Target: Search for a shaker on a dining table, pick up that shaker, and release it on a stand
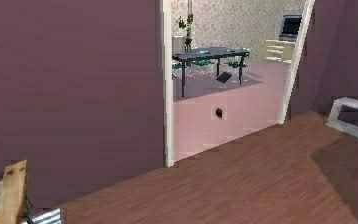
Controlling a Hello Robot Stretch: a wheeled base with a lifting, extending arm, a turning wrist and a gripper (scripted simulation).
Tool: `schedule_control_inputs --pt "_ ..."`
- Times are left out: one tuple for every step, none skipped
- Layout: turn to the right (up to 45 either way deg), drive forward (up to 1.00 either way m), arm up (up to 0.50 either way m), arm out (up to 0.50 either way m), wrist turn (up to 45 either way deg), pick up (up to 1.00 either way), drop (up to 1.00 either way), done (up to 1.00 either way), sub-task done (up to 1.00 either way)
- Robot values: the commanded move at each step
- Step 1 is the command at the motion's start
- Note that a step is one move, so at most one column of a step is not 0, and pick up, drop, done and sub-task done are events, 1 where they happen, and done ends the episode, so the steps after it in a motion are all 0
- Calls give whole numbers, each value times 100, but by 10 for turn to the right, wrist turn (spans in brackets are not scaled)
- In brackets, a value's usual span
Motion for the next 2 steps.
schedule_control_inputs --pt "-30 0 0 0 0 0 0 0 0" --pt "0 10 0 0 0 0 0 0 0"
